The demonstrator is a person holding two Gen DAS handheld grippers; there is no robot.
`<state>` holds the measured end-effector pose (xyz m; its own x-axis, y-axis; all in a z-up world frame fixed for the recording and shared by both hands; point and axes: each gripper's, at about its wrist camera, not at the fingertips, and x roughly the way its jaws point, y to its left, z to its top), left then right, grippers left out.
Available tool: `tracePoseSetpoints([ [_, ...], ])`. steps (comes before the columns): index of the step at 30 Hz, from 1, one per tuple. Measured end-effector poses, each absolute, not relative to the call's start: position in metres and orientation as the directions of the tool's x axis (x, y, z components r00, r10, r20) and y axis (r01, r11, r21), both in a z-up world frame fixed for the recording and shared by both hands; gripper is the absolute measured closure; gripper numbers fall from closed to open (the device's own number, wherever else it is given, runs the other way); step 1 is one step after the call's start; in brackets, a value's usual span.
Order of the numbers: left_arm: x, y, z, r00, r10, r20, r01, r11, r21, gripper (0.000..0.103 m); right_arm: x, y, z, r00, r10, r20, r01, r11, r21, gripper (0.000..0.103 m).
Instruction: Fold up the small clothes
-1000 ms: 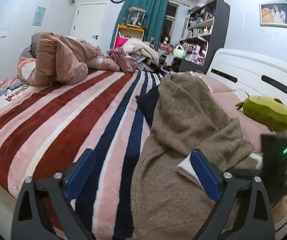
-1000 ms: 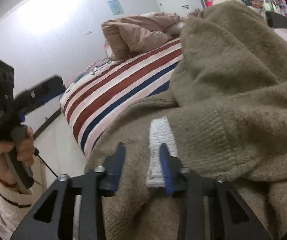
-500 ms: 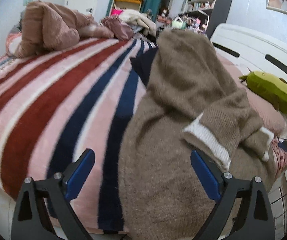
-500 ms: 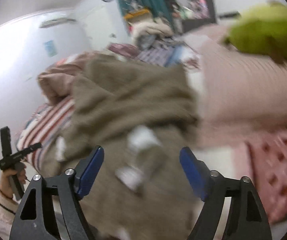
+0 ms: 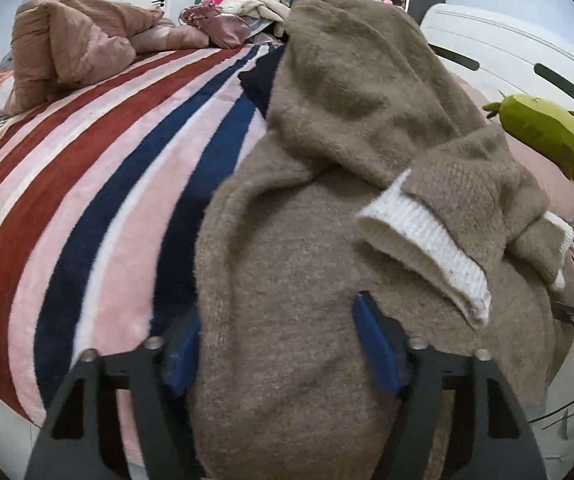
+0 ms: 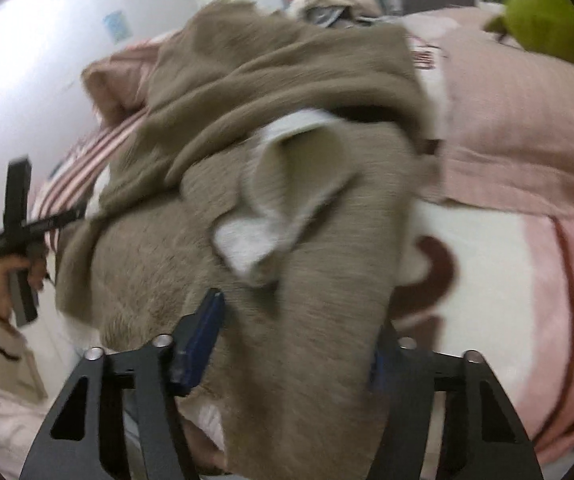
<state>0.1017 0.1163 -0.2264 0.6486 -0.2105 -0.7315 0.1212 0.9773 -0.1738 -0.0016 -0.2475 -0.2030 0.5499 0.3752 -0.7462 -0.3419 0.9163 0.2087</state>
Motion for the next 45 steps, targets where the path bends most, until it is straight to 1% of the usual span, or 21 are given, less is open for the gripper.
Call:
tracePoseSetpoints([
  [1, 0.101, 0.115, -0.225, 0.643, -0.233, -0.73, 0.135, 0.972, -0.191, 0.057, -0.004, -0.246, -0.203, 0.555, 0.372, -0.744, -0.339, 0.918, 0.206, 0.066],
  [2, 0.099, 0.115, -0.224, 0.639, -0.243, -0.73, 0.142, 0.97, -0.198, 0.071, -0.002, -0.245, -0.202, 0.561, 0.377, -0.737, -0.331, 0.918, 0.217, 0.074],
  [3, 0.097, 0.116, -0.223, 0.636, -0.254, -0.729, 0.149, 0.967, -0.207, 0.087, -0.002, -0.248, -0.2, 0.564, 0.387, -0.729, -0.323, 0.916, 0.237, 0.088],
  [5, 0.093, 0.117, -0.219, 0.629, -0.288, -0.722, 0.169, 0.957, -0.235, 0.091, -0.004, -0.254, -0.197, 0.571, 0.43, -0.699, -0.315, 0.902, 0.297, 0.094],
  [7, 0.085, 0.113, -0.213, 0.621, -0.319, -0.716, 0.215, 0.948, -0.236, 0.092, -0.008, -0.26, -0.193, 0.579, 0.484, -0.656, -0.323, 0.875, 0.361, 0.095],
  [10, 0.068, 0.115, -0.194, 0.649, -0.396, -0.649, 0.263, 0.918, -0.297, 0.093, -0.011, -0.267, -0.181, 0.58, 0.598, -0.554, -0.345, 0.796, 0.498, 0.095],
  [12, 0.058, 0.122, -0.181, 0.669, -0.421, -0.613, 0.264, 0.905, -0.333, 0.093, -0.017, -0.269, -0.172, 0.589, 0.627, -0.509, -0.363, 0.769, 0.526, 0.096],
  [16, 0.034, 0.133, -0.153, 0.714, -0.449, -0.537, 0.289, 0.888, -0.358, 0.094, -0.026, -0.269, -0.154, 0.594, 0.679, -0.431, -0.409, 0.717, 0.565, 0.096],
  [21, 0.006, 0.144, -0.128, 0.746, -0.475, -0.467, 0.319, 0.87, -0.374, 0.095, -0.038, -0.25, -0.126, 0.586, 0.719, -0.374, -0.48, 0.68, 0.555, 0.096],
  [23, -0.006, 0.15, -0.116, 0.763, -0.488, -0.424, 0.332, 0.858, -0.391, 0.095, -0.042, -0.244, -0.114, 0.589, 0.73, -0.346, -0.506, 0.667, 0.547, 0.096],
  [28, -0.031, 0.156, -0.081, 0.797, -0.505, -0.33, 0.381, 0.846, -0.374, 0.096, -0.059, -0.245, -0.081, 0.599, 0.754, -0.269, -0.567, 0.637, 0.522, 0.096],
  [31, -0.044, 0.158, -0.064, 0.801, -0.518, -0.3, 0.409, 0.84, -0.358, 0.096, -0.068, -0.244, -0.059, 0.602, 0.763, -0.237, -0.603, 0.628, 0.491, 0.096],
  [33, -0.055, 0.16, -0.052, 0.801, -0.523, -0.291, 0.425, 0.839, -0.339, 0.096, -0.079, -0.241, -0.048, 0.597, 0.767, -0.235, -0.62, 0.627, 0.471, 0.096],
  [39, -0.07, 0.17, -0.05, 0.815, -0.483, -0.321, 0.378, 0.862, -0.338, 0.096, -0.088, -0.238, -0.038, 0.602, 0.749, -0.277, -0.612, 0.655, 0.444, 0.096],
  [45, -0.037, 0.166, -0.075, 0.795, -0.472, -0.381, 0.341, 0.867, -0.364, 0.096, -0.06, -0.235, -0.055, 0.596, 0.727, -0.342, -0.556, 0.68, 0.478, 0.096],
])
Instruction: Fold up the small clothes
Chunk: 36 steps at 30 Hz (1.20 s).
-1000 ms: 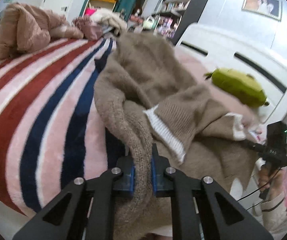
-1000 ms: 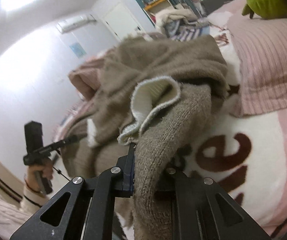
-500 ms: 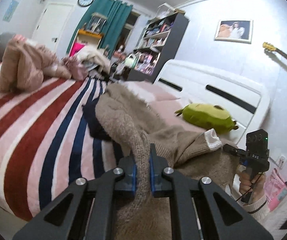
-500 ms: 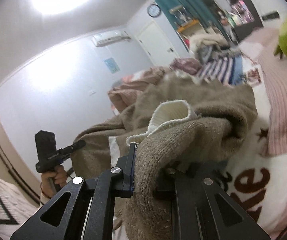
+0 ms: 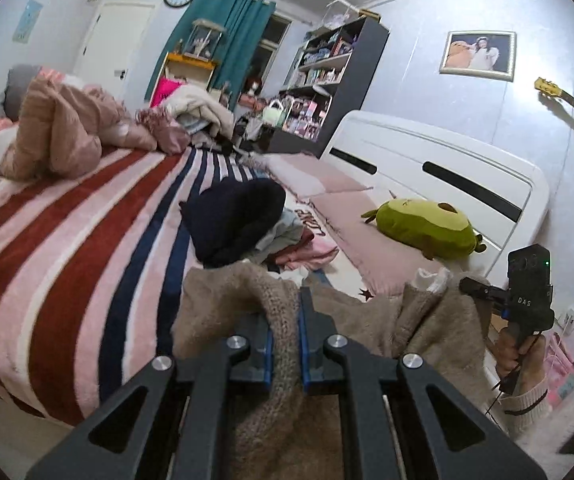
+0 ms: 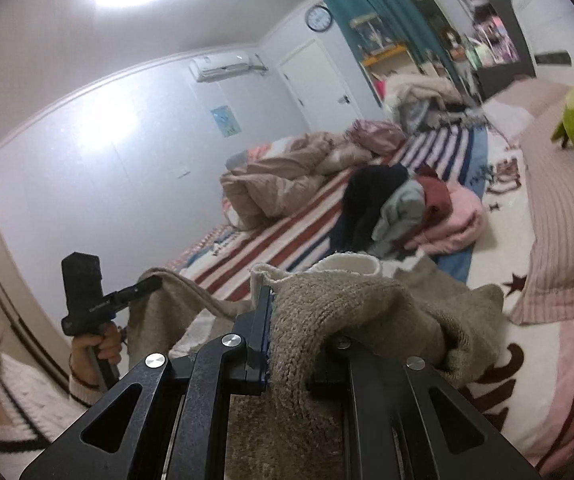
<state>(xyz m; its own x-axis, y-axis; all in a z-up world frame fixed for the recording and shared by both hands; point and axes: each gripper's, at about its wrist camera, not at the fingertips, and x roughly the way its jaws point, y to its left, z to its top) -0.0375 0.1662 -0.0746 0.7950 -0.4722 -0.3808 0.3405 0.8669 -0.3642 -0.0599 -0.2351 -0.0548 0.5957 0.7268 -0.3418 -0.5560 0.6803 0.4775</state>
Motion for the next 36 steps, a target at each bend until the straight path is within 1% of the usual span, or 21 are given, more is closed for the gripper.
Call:
tracePoseSetpoints([
  [4, 0.002, 0.163, -0.093, 0.775, -0.463, -0.431, 0.313, 0.873, -0.375, 0.096, -0.028, -0.237, -0.076, 0.593, 0.684, -0.425, -0.475, 0.724, 0.501, 0.096],
  [8, 0.055, 0.168, -0.118, 0.76, -0.394, -0.518, 0.225, 0.906, -0.359, 0.096, 0.007, -0.246, -0.098, 0.605, 0.618, -0.502, -0.383, 0.779, 0.497, 0.096],
  [12, 0.105, 0.176, -0.152, 0.728, -0.314, -0.61, 0.126, 0.935, -0.331, 0.095, 0.039, -0.248, -0.118, 0.621, 0.5, -0.604, -0.292, 0.862, 0.414, 0.097],
  [14, 0.126, 0.18, -0.175, 0.686, -0.31, -0.658, 0.092, 0.934, -0.344, 0.094, 0.056, -0.25, -0.137, 0.605, 0.441, -0.663, -0.242, 0.895, 0.375, 0.097],
  [16, 0.14, 0.18, -0.196, 0.653, -0.311, -0.69, 0.075, 0.934, -0.35, 0.092, 0.067, -0.251, -0.155, 0.583, 0.419, -0.696, -0.222, 0.906, 0.36, 0.097],
  [19, 0.143, 0.177, -0.209, 0.633, -0.31, -0.709, 0.071, 0.936, -0.345, 0.088, 0.072, -0.253, -0.166, 0.578, 0.406, -0.708, -0.199, 0.912, 0.36, 0.098],
  [21, 0.14, 0.18, -0.205, 0.634, -0.323, -0.703, 0.079, 0.931, -0.356, 0.078, 0.07, -0.252, -0.162, 0.575, 0.41, -0.708, -0.204, 0.91, 0.361, 0.096],
  [22, 0.136, 0.18, -0.2, 0.637, -0.329, -0.697, 0.088, 0.929, -0.359, 0.075, 0.068, -0.253, -0.159, 0.57, 0.419, -0.707, -0.214, 0.906, 0.365, 0.095],
  [23, 0.13, 0.182, -0.193, 0.645, -0.342, -0.683, 0.104, 0.925, -0.364, 0.066, 0.066, -0.254, -0.155, 0.565, 0.432, -0.703, -0.224, 0.9, 0.374, 0.094],
  [24, 0.124, 0.184, -0.187, 0.654, -0.355, -0.668, 0.117, 0.92, -0.375, 0.058, 0.062, -0.256, -0.151, 0.558, 0.459, -0.691, -0.239, 0.887, 0.396, 0.089],
  [25, 0.117, 0.187, -0.179, 0.668, -0.375, -0.643, 0.134, 0.91, -0.392, 0.053, 0.057, -0.258, -0.145, 0.545, 0.505, -0.67, -0.263, 0.861, 0.435, 0.077],
  [26, 0.105, 0.19, -0.17, 0.678, -0.408, -0.611, 0.169, 0.896, -0.411, 0.043, 0.053, -0.261, -0.14, 0.532, 0.545, -0.648, -0.289, 0.836, 0.466, 0.069],
  [27, 0.096, 0.191, -0.163, 0.682, -0.426, -0.594, 0.193, 0.889, -0.416, 0.036, 0.046, -0.263, -0.134, 0.527, 0.572, -0.629, -0.312, 0.818, 0.483, 0.055],
  [28, 0.089, 0.192, -0.158, 0.686, -0.432, -0.585, 0.204, 0.887, -0.415, 0.034, 0.037, -0.266, -0.127, 0.537, 0.578, -0.615, -0.328, 0.815, 0.478, 0.05],
  [30, 0.074, 0.195, -0.151, 0.688, -0.431, -0.584, 0.214, 0.889, -0.404, 0.032, 0.022, -0.273, -0.118, 0.575, 0.52, -0.632, -0.313, 0.853, 0.418, 0.038],
  [31, 0.069, 0.196, -0.152, 0.689, -0.416, -0.594, 0.201, 0.897, -0.394, 0.03, 0.018, -0.275, -0.116, 0.585, 0.488, -0.647, -0.296, 0.872, 0.39, 0.036],
  [33, 0.06, 0.2, -0.157, 0.687, -0.372, -0.624, 0.165, 0.916, -0.364, 0.029, 0.01, -0.283, -0.119, 0.578, 0.462, -0.672, -0.279, 0.886, 0.37, 0.035],
  [34, 0.054, 0.203, -0.163, 0.683, -0.363, -0.633, 0.156, 0.92, -0.359, 0.029, 0.005, -0.287, -0.122, 0.556, 0.481, -0.677, -0.284, 0.876, 0.389, 0.035],
  [36, 0.052, 0.208, -0.172, 0.669, -0.372, -0.644, 0.148, 0.915, -0.375, 0.027, -0.008, -0.294, -0.132, 0.51, 0.553, -0.659, -0.304, 0.832, 0.463, 0.035],
])
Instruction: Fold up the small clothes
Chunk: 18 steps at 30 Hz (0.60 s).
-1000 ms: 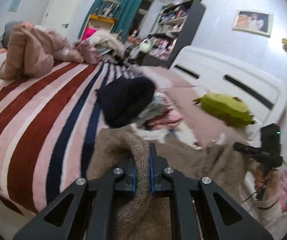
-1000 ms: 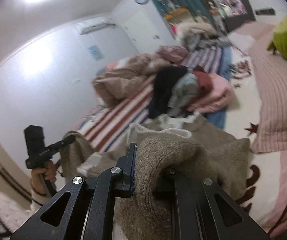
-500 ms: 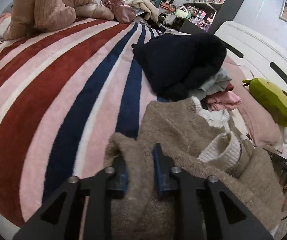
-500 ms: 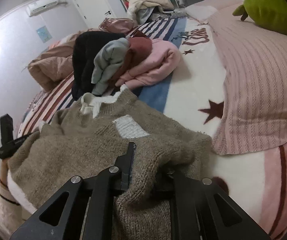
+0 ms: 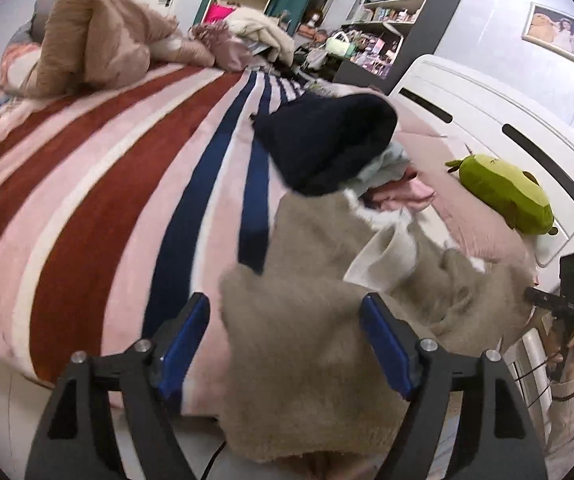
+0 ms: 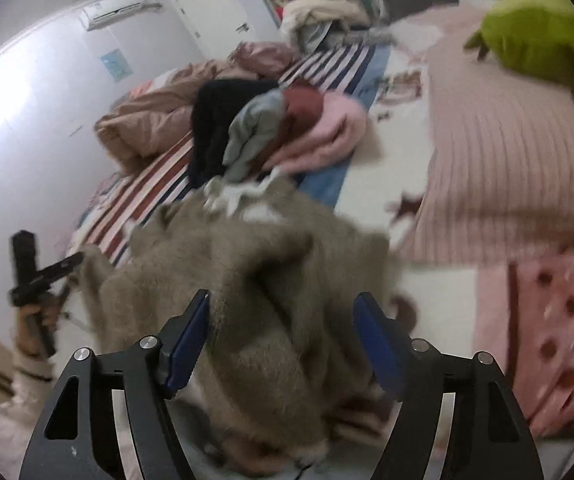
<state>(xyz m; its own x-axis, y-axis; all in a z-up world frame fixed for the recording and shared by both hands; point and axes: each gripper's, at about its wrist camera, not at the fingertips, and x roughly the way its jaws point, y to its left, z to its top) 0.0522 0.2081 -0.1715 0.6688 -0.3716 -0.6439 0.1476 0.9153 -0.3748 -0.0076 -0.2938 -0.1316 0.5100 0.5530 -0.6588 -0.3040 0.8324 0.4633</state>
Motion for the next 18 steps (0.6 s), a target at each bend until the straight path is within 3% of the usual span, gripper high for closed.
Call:
tracePoseSetpoints([
  [1, 0.053, 0.209, -0.179, 0.655, -0.38, -0.653, 0.14, 0.91, -0.39, 0.027, -0.011, -0.294, -0.135, 0.5, 0.569, -0.653, -0.31, 0.822, 0.478, 0.035],
  [2, 0.058, 0.206, -0.189, 0.632, -0.391, -0.67, 0.135, 0.906, -0.401, 0.033, -0.014, -0.292, -0.141, 0.49, 0.574, -0.656, -0.313, 0.818, 0.482, 0.035],
  [3, 0.06, 0.203, -0.193, 0.623, -0.397, -0.674, 0.137, 0.904, -0.405, 0.055, -0.015, -0.289, -0.145, 0.49, 0.566, -0.663, -0.313, 0.824, 0.472, 0.041],
  [4, 0.064, 0.196, -0.2, 0.61, -0.404, -0.682, 0.143, 0.902, -0.407, 0.067, -0.015, -0.284, -0.149, 0.498, 0.554, -0.667, -0.311, 0.832, 0.459, 0.063],
  [5, 0.072, 0.189, -0.206, 0.594, -0.408, -0.693, 0.144, 0.902, -0.408, 0.081, -0.012, -0.281, -0.153, 0.497, 0.559, -0.664, -0.308, 0.829, 0.468, 0.074],
  [6, 0.077, 0.185, -0.21, 0.585, -0.409, -0.701, 0.141, 0.902, -0.409, 0.082, -0.01, -0.278, -0.154, 0.502, 0.561, -0.658, -0.302, 0.827, 0.475, 0.08],
  [8, 0.084, 0.176, -0.209, 0.587, -0.392, -0.708, 0.148, 0.912, -0.382, 0.078, -0.005, -0.266, -0.152, 0.525, 0.533, -0.663, -0.316, 0.846, 0.43, 0.084],
  [10, 0.08, 0.178, -0.201, 0.605, -0.39, -0.694, 0.159, 0.914, -0.374, 0.053, -0.001, -0.257, -0.149, 0.537, 0.49, -0.687, -0.326, 0.872, 0.366, 0.084],
  [11, 0.074, 0.182, -0.195, 0.622, -0.392, -0.678, 0.167, 0.912, -0.375, 0.034, 0.002, -0.255, -0.149, 0.535, 0.483, -0.693, -0.325, 0.875, 0.358, 0.084],
  [15, 0.05, 0.203, -0.196, 0.62, -0.371, -0.691, 0.149, 0.921, -0.36, 0.03, 0.013, -0.259, -0.155, 0.523, 0.49, -0.697, -0.31, 0.871, 0.38, 0.084],
  [18, 0.036, 0.216, -0.224, 0.568, -0.371, -0.734, 0.094, 0.916, -0.39, 0.03, 0.018, -0.26, -0.158, 0.518, 0.508, -0.688, -0.301, 0.861, 0.409, 0.084],
])
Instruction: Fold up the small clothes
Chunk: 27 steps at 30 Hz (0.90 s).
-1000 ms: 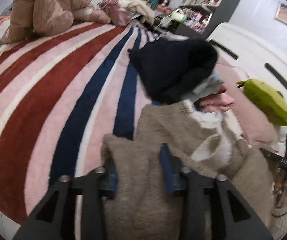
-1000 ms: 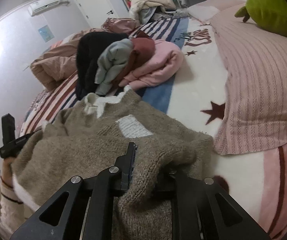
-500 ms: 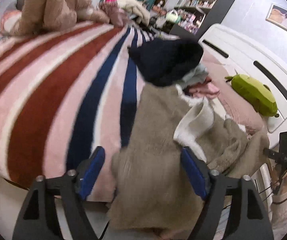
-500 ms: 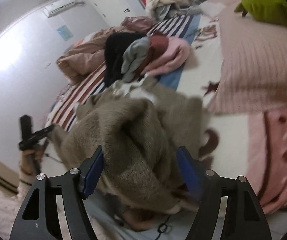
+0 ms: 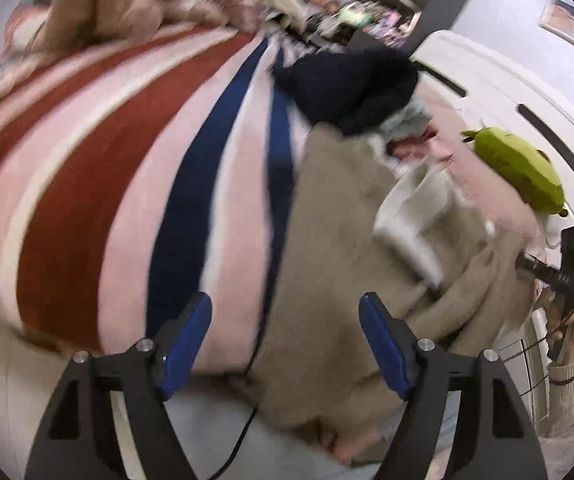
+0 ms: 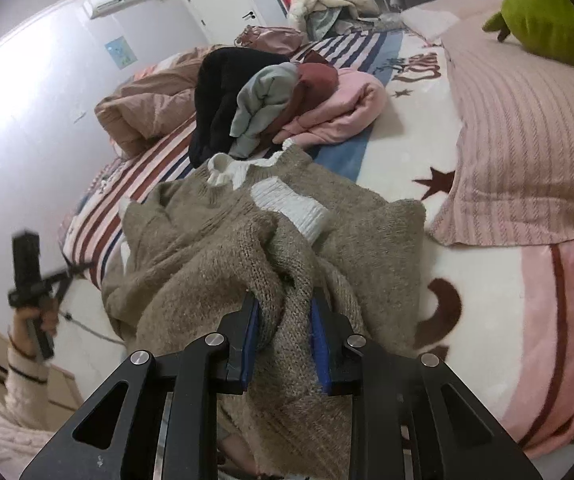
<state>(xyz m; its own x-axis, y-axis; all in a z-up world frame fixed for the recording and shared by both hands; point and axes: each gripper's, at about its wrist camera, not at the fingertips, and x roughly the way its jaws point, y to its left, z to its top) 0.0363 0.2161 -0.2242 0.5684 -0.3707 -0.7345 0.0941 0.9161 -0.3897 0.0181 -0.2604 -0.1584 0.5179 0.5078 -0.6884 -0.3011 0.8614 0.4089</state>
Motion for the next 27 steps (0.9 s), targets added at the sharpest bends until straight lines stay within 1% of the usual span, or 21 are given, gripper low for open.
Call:
tracePoseSetpoints([
  [2, 0.03, 0.218, -0.248, 0.527, -0.396, -0.752, 0.054, 0.899, -0.436, 0.031, 0.021, -0.259, -0.158, 0.518, 0.507, -0.689, -0.301, 0.862, 0.408, 0.084],
  [4, 0.023, 0.212, -0.265, 0.497, -0.434, -0.752, 0.052, 0.879, -0.474, 0.031, 0.022, -0.257, -0.158, 0.519, 0.506, -0.689, -0.299, 0.863, 0.408, 0.084],
  [11, 0.01, 0.177, -0.314, 0.387, -0.487, -0.783, 0.05, 0.859, -0.51, 0.031, 0.023, -0.258, -0.158, 0.517, 0.514, -0.685, -0.297, 0.858, 0.42, 0.084],
  [12, 0.01, 0.174, -0.317, 0.382, -0.502, -0.776, 0.054, 0.85, -0.524, 0.036, 0.024, -0.258, -0.158, 0.515, 0.516, -0.684, -0.298, 0.856, 0.422, 0.084],
  [13, 0.011, 0.171, -0.318, 0.386, -0.511, -0.768, 0.059, 0.845, -0.532, 0.044, 0.024, -0.258, -0.158, 0.515, 0.517, -0.684, -0.299, 0.856, 0.421, 0.084],
  [14, 0.013, 0.168, -0.316, 0.394, -0.511, -0.764, 0.064, 0.844, -0.532, 0.07, 0.024, -0.258, -0.158, 0.514, 0.517, -0.684, -0.3, 0.856, 0.422, 0.084],
  [15, 0.015, 0.166, -0.314, 0.395, -0.51, -0.764, 0.069, 0.846, -0.529, 0.089, 0.025, -0.258, -0.158, 0.513, 0.518, -0.685, -0.301, 0.855, 0.422, 0.084],
  [19, 0.012, 0.151, -0.285, 0.424, -0.469, -0.775, 0.151, 0.88, -0.45, 0.092, 0.023, -0.258, -0.159, 0.516, 0.519, -0.682, -0.301, 0.854, 0.424, 0.084],
  [21, 0.009, 0.148, -0.264, 0.451, -0.459, -0.765, 0.164, 0.885, -0.435, 0.092, 0.023, -0.259, -0.159, 0.518, 0.523, -0.677, -0.299, 0.852, 0.429, 0.084],
  [27, 0.001, 0.154, -0.187, 0.585, -0.471, -0.66, 0.237, 0.878, -0.417, 0.093, 0.02, -0.267, -0.154, 0.557, 0.513, -0.653, -0.284, 0.857, 0.431, 0.084],
])
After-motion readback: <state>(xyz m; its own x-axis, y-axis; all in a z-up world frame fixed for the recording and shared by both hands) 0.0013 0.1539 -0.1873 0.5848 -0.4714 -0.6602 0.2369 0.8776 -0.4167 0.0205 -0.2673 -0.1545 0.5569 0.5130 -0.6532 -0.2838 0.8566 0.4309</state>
